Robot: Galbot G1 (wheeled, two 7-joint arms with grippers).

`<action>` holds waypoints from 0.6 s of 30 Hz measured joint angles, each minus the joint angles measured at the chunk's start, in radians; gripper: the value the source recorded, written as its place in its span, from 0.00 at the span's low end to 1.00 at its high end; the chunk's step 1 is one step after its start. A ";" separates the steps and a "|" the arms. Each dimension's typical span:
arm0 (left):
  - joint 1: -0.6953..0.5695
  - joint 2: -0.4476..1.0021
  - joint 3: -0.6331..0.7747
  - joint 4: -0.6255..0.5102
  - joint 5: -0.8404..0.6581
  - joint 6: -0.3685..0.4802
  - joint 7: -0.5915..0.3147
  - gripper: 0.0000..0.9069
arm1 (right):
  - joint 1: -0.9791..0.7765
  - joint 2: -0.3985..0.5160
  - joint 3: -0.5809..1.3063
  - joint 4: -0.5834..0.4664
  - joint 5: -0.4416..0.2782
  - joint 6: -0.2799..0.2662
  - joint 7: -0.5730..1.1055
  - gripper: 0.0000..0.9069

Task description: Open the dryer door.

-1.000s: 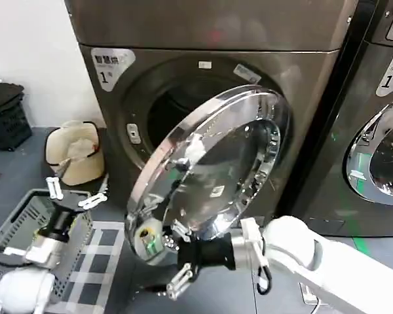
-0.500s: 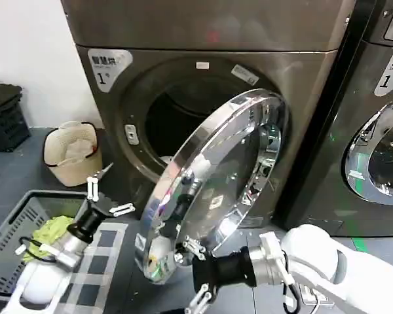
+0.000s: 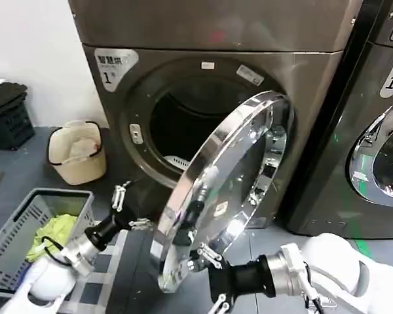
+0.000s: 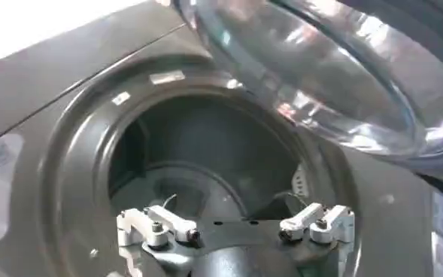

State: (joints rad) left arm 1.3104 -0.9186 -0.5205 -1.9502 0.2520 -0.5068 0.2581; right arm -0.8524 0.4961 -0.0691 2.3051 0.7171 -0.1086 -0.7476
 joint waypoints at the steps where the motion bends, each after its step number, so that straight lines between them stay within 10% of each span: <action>1: 0.000 0.004 0.004 -0.002 0.003 -0.003 0.002 1.00 | -0.020 -0.003 0.020 0.003 -0.008 0.003 0.000 1.00; 18: -0.049 0.050 0.111 -0.007 0.068 -0.036 0.021 1.00 | -0.286 -0.034 0.305 -0.004 -0.022 0.002 0.047 1.00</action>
State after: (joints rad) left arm 1.2613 -0.8688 -0.4098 -1.9576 0.3204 -0.5431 0.2792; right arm -1.1384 0.4623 0.2363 2.3006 0.6948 -0.1067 -0.7004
